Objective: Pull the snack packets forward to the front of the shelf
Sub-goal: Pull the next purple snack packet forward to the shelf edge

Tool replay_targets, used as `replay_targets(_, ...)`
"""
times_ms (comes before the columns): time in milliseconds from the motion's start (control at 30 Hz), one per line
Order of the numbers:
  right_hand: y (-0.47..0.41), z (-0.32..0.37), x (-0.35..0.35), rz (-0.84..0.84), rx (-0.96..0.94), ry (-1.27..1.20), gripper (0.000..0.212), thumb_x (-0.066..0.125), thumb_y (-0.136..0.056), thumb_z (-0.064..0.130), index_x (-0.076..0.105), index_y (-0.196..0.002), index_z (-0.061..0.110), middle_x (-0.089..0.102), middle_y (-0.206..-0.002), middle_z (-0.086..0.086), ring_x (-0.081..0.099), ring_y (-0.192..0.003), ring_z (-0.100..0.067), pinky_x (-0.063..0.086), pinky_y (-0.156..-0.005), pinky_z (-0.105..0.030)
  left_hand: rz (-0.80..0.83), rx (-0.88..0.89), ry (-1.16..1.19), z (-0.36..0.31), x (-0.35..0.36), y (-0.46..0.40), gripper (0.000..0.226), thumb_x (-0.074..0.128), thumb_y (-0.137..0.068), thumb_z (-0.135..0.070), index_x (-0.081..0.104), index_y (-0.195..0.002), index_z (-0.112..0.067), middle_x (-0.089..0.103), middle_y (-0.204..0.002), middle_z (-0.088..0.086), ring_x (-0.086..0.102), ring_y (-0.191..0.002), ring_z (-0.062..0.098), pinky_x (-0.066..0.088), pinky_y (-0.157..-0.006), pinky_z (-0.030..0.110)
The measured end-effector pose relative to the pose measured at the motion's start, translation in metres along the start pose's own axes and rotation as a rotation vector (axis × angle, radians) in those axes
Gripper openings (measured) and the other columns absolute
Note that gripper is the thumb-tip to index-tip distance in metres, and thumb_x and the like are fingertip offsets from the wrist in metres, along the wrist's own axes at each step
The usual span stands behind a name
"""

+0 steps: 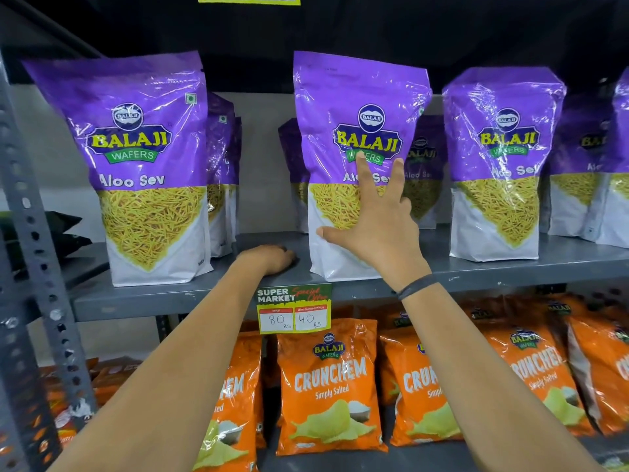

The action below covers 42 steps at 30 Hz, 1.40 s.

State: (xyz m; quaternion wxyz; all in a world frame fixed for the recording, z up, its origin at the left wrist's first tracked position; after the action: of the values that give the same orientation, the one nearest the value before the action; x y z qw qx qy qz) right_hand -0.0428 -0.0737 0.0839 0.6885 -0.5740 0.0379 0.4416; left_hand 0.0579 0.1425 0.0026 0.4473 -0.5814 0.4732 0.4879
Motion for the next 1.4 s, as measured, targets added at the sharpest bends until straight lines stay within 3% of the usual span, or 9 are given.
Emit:
replay_targets(433, 0.005, 0.000, -0.002, -0.066, -0.032, -0.025, 0.112, 0.070, -0.064, 0.067, 0.001, -0.148, 0.040, -0.011, -0.159, -0.011, 0.038, -0.125, -0.046, 0.048, -0.086, -0.058, -0.005, -0.004, 0.009, 0.000, 0.000, 0.000, 0.058, 0.024, -0.096, -0.046, 0.046, -0.141, -0.017, 0.043, -0.153, 0.012, 0.044, -0.135, 0.032, 0.034, -0.114, 0.048)
replay_targets(567, 0.012, -0.002, -0.002, -0.100, -0.053, -0.142, 0.109, 0.065, -0.066, 0.070, 0.004, -0.149, 0.036, -0.011, -0.159, -0.014, 0.017, -0.141, -0.044, 0.042, -0.097, -0.063, -0.003, -0.016, 0.011, 0.000, 0.001, 0.000, 0.058, 0.024, -0.096, -0.046, 0.045, -0.142, -0.017, 0.043, -0.153, 0.013, 0.045, -0.135, 0.032, 0.034, -0.113, 0.049)
replay_targets(700, 0.031, -0.004, -0.009, -0.283, -0.068, -0.379, 0.099, 0.060, -0.071, 0.066, 0.015, -0.150, 0.027, 0.004, -0.158, -0.022, 0.007, -0.147, -0.036, 0.029, -0.111, -0.056, 0.000, -0.014, 0.012, 0.000, 0.001, -0.002, 0.057, 0.023, -0.097, -0.044, 0.043, -0.144, -0.017, 0.040, -0.155, 0.012, 0.041, -0.138, 0.031, 0.033, -0.115, 0.048)
replay_targets(833, 0.037, -0.009, 0.003, -0.235, -0.048, -0.448, 0.101, 0.064, -0.069, 0.063, 0.010, -0.149, 0.032, 0.004, -0.158, -0.021, 0.001, -0.148, -0.032, 0.025, -0.115, -0.053, -0.005, -0.006, 0.003, 0.001, 0.002, -0.004, 0.057, 0.023, -0.097, -0.044, 0.043, -0.143, -0.016, 0.040, -0.155, 0.012, 0.041, -0.139, 0.030, 0.033, -0.115, 0.048)
replay_targets(900, 0.035, -0.011, 0.010, -0.177, -0.044, -0.401, 0.105, 0.070, -0.068, 0.059, 0.006, -0.148, 0.034, 0.006, -0.157, -0.021, 0.004, -0.147, -0.034, 0.028, -0.113, -0.053, -0.007, 0.001, -0.008, 0.001, 0.002, -0.005, 0.058, 0.023, -0.097, -0.044, 0.044, -0.143, -0.016, 0.040, -0.155, 0.011, 0.040, -0.139, 0.030, 0.033, -0.114, 0.048)
replay_targets(1000, 0.033, -0.014, 0.015, -0.161, -0.036, -0.366, 0.104, 0.071, -0.067, 0.059, 0.014, -0.150, 0.029, 0.012, -0.156, -0.021, 0.012, -0.145, -0.037, 0.031, -0.111, -0.054, -0.005, 0.011, -0.020, 0.001, 0.003, -0.005, 0.058, 0.022, -0.097, -0.043, 0.043, -0.143, -0.015, 0.039, -0.155, 0.012, 0.039, -0.140, 0.030, 0.032, -0.115, 0.049)
replay_targets(1400, 0.027, -0.015, 0.026, -0.172, -0.035, -0.361, 0.102, 0.068, -0.068, 0.062, 0.015, -0.150, 0.031, 0.013, -0.156, -0.021, 0.016, -0.144, -0.038, 0.031, -0.111, -0.052, -0.020, 0.007, 0.006, -0.001, 0.001, 0.000, 0.058, 0.022, -0.097, -0.044, 0.042, -0.144, -0.016, 0.039, -0.156, 0.012, 0.040, -0.139, 0.030, 0.033, -0.115, 0.048)
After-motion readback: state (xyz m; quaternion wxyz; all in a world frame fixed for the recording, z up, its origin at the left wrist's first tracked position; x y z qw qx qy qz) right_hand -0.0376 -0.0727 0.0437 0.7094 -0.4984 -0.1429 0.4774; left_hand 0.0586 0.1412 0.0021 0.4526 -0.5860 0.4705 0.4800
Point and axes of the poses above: each hand's wrist, its own y-axis away from the middle knuckle, its own x-axis out of the palm, z = x × y, the point moved 7 cm from there along -y, towards the middle knuckle
